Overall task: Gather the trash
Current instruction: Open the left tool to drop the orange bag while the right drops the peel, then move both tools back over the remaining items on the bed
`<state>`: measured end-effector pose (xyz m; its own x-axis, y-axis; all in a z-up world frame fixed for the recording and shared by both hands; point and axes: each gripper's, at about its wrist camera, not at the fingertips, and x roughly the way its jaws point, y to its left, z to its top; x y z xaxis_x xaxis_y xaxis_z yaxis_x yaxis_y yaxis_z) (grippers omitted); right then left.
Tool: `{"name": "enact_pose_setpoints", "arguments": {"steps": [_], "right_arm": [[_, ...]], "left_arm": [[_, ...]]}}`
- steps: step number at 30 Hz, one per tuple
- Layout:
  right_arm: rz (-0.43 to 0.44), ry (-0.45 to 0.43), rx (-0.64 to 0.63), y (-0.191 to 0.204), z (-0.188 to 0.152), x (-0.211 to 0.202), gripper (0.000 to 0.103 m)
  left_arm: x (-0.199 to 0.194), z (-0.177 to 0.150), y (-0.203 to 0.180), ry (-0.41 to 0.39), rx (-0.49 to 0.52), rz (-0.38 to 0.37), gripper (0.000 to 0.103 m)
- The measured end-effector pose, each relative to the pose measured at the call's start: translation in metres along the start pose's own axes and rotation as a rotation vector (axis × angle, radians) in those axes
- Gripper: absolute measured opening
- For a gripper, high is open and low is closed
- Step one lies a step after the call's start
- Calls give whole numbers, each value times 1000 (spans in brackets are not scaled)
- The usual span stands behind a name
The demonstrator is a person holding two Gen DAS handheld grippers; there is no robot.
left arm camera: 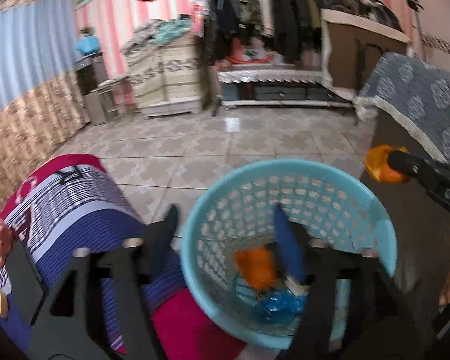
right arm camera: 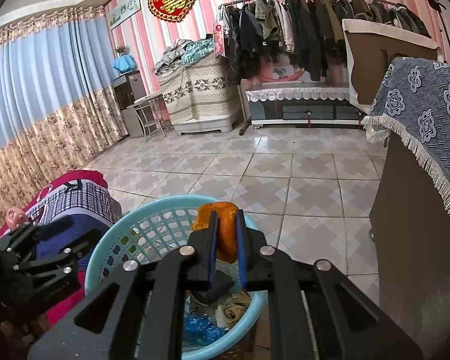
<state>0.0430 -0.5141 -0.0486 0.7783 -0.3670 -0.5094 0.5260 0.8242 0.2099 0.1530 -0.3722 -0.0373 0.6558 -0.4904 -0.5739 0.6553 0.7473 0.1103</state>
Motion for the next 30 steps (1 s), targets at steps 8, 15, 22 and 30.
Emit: {"name": "enact_pose_setpoints", "arguments": {"steps": [8,15,22,30], "right_arm": [[22,14,-49,24,0,8,12],[25,59,-96,49,-4,24,19],[50,84,-109,61,-6,31,64],[20,1,-158,75,-1,12,94]], "left_arm": [[-13,-7,36,-24,-89,98,91],[-27,-16,64,-26,-137,164,96],[-41,-26,90,-6,-176,212,96],[-58,-33,105,-17,-198,236,97]]}}
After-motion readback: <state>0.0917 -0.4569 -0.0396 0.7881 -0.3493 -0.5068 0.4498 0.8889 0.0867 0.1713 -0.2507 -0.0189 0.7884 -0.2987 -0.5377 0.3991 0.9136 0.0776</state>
